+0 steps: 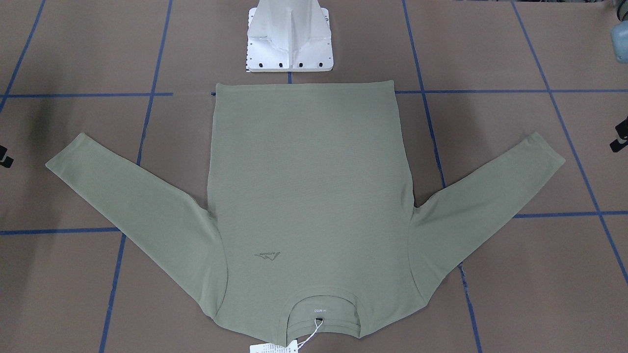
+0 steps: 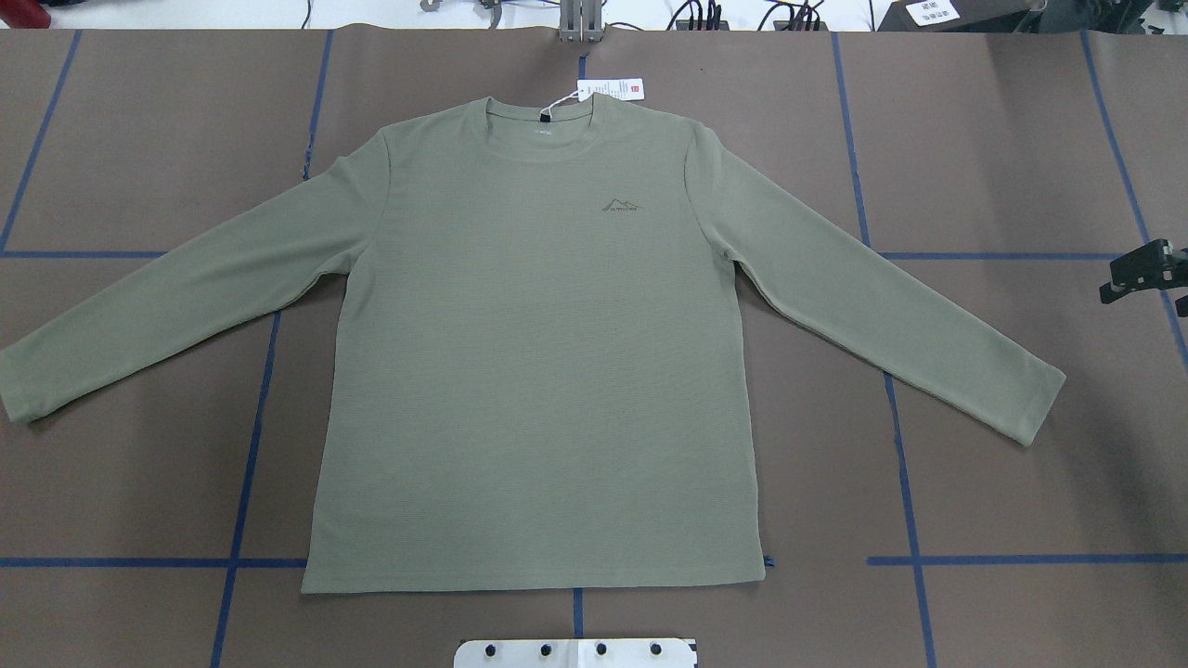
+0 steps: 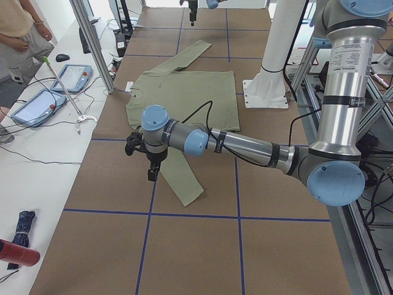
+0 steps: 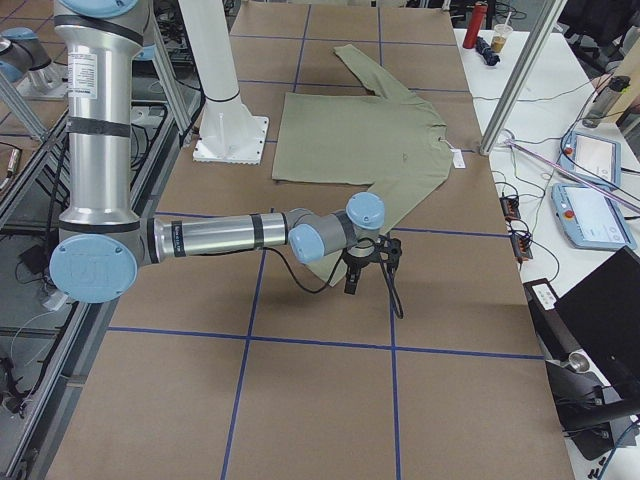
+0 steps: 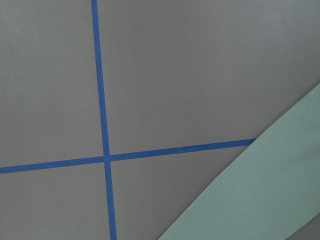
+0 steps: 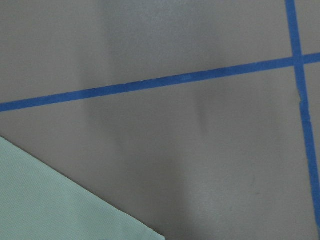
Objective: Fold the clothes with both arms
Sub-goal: 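Move the right gripper toward the cuff of the nearest sleeve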
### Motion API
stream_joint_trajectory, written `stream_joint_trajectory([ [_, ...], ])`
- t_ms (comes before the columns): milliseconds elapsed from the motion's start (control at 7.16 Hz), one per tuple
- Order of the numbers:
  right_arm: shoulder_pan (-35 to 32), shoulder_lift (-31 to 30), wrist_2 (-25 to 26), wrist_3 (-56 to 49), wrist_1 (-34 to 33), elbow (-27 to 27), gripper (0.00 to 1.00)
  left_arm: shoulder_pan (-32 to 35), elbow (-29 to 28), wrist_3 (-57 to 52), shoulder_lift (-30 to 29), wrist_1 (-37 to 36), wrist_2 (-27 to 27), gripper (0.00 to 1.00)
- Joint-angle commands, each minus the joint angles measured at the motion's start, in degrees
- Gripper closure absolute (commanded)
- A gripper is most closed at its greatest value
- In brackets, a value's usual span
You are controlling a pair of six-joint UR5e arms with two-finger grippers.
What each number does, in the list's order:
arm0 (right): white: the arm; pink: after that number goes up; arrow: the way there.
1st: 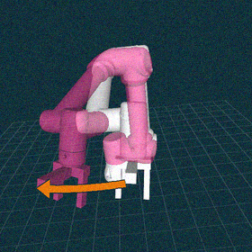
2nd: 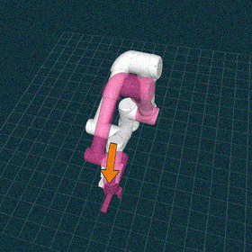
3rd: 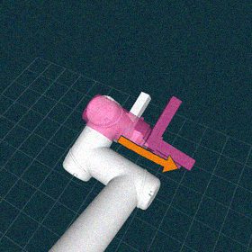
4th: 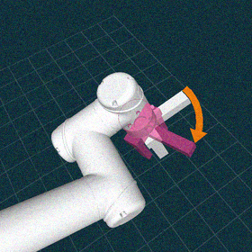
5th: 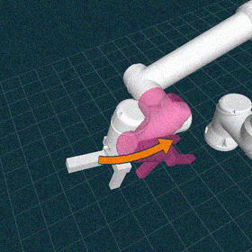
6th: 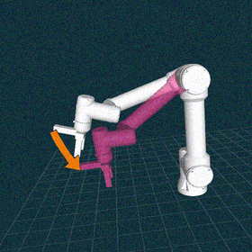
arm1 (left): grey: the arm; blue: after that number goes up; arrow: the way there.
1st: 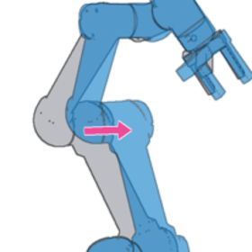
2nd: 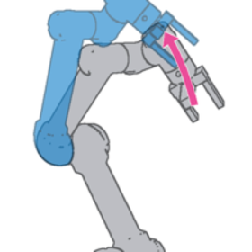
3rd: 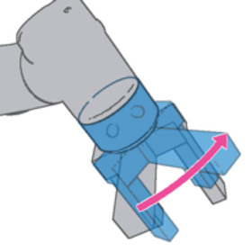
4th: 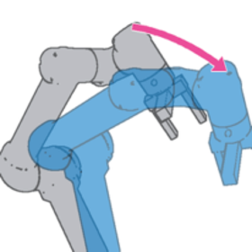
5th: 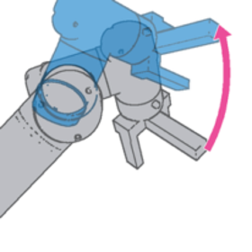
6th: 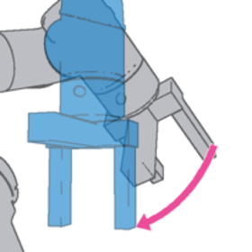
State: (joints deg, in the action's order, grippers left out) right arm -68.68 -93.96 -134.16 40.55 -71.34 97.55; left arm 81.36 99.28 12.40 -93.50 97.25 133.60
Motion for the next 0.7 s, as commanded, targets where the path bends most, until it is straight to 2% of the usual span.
stream_joint_trajectory([
  [0, 5.82, -2.36, 0.04, 9.61, 12.74, -1.65, 0.01, -0.07, 0.22, 0.08, -0.02, 0.05, 0.00, 0.00],
  [279, 8.64, -2.37, 0.04, 11.83, 22.77, -7.51, 0.02, -0.07, 0.22, 0.08, -0.11, 0.05, 0.00, 0.00],
  [558, 11.45, -2.37, 0.12, 18.92, 28.51, -8.86, 0.04, -0.07, 0.48, 0.08, -0.11, -0.04, 0.00, 0.00],
])
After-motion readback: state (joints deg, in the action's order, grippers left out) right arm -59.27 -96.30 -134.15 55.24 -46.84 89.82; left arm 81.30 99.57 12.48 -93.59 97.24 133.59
